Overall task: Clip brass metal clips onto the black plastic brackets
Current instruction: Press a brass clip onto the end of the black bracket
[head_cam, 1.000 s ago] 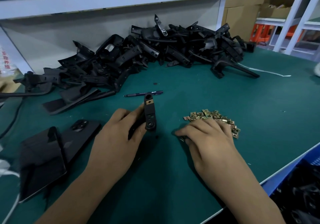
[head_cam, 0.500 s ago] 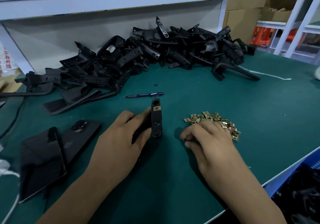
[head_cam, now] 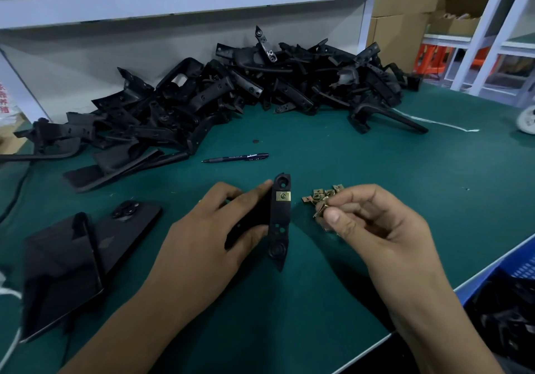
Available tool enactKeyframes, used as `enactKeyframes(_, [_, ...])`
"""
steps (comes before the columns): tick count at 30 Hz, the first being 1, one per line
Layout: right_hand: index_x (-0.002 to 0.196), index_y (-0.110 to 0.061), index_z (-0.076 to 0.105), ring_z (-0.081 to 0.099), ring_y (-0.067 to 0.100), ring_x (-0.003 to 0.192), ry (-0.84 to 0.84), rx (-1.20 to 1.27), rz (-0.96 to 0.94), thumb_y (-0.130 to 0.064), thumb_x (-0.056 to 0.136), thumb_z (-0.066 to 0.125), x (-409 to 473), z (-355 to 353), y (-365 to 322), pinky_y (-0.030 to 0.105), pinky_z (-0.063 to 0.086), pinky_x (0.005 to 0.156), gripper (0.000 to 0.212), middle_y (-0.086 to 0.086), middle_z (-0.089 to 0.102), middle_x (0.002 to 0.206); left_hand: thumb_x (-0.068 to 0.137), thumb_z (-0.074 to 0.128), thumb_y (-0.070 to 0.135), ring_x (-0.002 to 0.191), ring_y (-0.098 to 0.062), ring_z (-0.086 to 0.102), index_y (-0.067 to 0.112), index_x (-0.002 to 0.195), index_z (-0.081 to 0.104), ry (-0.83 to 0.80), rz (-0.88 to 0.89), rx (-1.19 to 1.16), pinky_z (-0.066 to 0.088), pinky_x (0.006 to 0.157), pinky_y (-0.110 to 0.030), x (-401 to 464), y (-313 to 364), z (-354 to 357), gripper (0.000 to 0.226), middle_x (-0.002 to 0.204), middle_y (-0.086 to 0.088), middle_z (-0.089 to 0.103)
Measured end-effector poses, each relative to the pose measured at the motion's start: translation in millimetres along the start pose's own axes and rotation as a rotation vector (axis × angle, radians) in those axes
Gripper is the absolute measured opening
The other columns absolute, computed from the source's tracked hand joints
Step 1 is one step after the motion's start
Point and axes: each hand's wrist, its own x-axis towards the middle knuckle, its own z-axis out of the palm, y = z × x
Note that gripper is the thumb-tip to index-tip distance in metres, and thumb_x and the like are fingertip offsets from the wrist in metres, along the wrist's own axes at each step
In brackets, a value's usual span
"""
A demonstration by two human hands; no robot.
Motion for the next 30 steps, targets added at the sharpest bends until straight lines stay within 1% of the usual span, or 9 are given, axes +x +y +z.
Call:
enactKeyframes(5, [0.099,-0.012,0.080,0.078,0.030,0.089,-0.010,0.144,0.099,-0.006,0.076,0.080,-1.4,8.7,-1.7,0.021,0.058,0.080,0.023,0.013,0.077,0.091,0.091,0.048,0.063,0.098,-0.004,0.059,0.054,0.150,0.038,0.037,-0.007,0.008,0.054,0.077,-0.026,-0.5,2.0,-1.4,0.060,0.114,0.024,0.049])
enactKeyframes(9, [0.092,-0.006,0.080,0.078,0.036,0.087,-0.029,0.211,0.181,-0.012,0.070,0.083,-1.1,9.9,-3.7,0.032,0.062,0.079,0.023,0.021,0.077,0.087,0.092,0.049,0.062,0.096,-0.007,0.059,0.052,0.150,0.040,0.063,-0.017,0.008,0.057,0.075,-0.035,0.2,4.3,-1.6,0.060,0.113,0.022,0.049])
enactKeyframes(11, [0.090,-0.006,0.079,0.078,0.033,0.083,-0.052,0.202,0.220,-0.014,0.068,0.085,-1.1,9.4,-4.9,0.030,0.061,0.075,0.024,0.022,0.077,0.086,0.095,0.051,0.061,0.094,-0.007,0.059,0.050,0.150,0.042,0.075,-0.015,0.011,0.057,0.074,-0.037,0.6,5.7,-0.9,0.057,0.112,0.022,0.049])
enactKeyframes(14, [0.089,-0.005,0.079,0.075,0.027,0.072,-0.100,0.168,0.233,-0.012,0.068,0.085,-1.1,10.2,-4.9,0.027,0.060,0.071,0.022,0.022,0.077,0.084,0.094,0.051,0.060,0.092,-0.007,0.059,0.048,0.150,0.045,0.079,-0.019,0.022,0.057,0.073,-0.039,0.8,7.6,-0.7,0.058,0.112,0.020,0.050])
enactKeyframes(17, [0.088,-0.004,0.079,0.073,0.026,0.068,-0.122,0.138,0.223,-0.010,0.067,0.086,-0.9,11.1,-4.4,0.027,0.060,0.070,0.023,0.023,0.076,0.082,0.094,0.050,0.058,0.091,-0.008,0.059,0.046,0.150,0.046,0.068,-0.009,0.018,0.057,0.072,-0.041,1.2,9.4,-1.1,0.058,0.112,0.018,0.050])
enactKeyframes(21, [0.085,-0.004,0.079,0.072,0.025,0.068,-0.134,0.106,0.206,-0.012,0.065,0.088,-1.1,10.0,-4.4,0.026,0.060,0.070,0.024,0.022,0.076,0.080,0.097,0.050,0.058,0.089,-0.006,0.056,0.044,0.151,0.045,0.060,0.008,0.044,0.057,0.068,-0.038,1.3,9.3,-1.8,0.056,0.112,0.017,0.050])
enactKeyframes(23, [0.085,-0.004,0.079,0.072,0.027,0.069,-0.140,0.101,0.201,-0.013,0.064,0.088,-1.0,9.3,-4.0,0.028,0.061,0.072,0.025,0.022,0.076,0.081,0.099,0.052,0.057,0.088,-0.007,0.056,0.042,0.151,0.046,0.055,0.010,0.030,0.057,0.068,-0.039,1.1,9.2,-1.7,0.054,0.111,0.016,0.050])
enactKeyframes(25, [0.086,-0.005,0.080,0.073,0.027,0.069,-0.143,0.101,0.195,-0.014,0.063,0.088,-1.0,9.4,-3.9,0.029,0.062,0.074,0.025,0.022,0.076,0.081,0.098,0.050,0.058,0.088,-0.007,0.056,0.042,0.151,0.047,0.039,0.010,0.015,0.057,0.068,-0.039,1.0,9.4,-1.9,0.055,0.111,0.016,0.050])
enactKeyframes(30, [0.087,-0.007,0.081,0.075,0.025,0.073,-0.174,0.115,0.185,-0.013,0.068,0.084,-1.2,8.1,-3.8,0.026,0.060,0.073,0.021,0.021,0.077,0.084,0.094,0.048,0.056,0.088,-0.007,0.056,0.045,0.151,0.045,0.004,0.016,0.007,0.054,0.071,-0.031,0.7,8.1,-1.6,0.058,0.110,0.020,0.048])
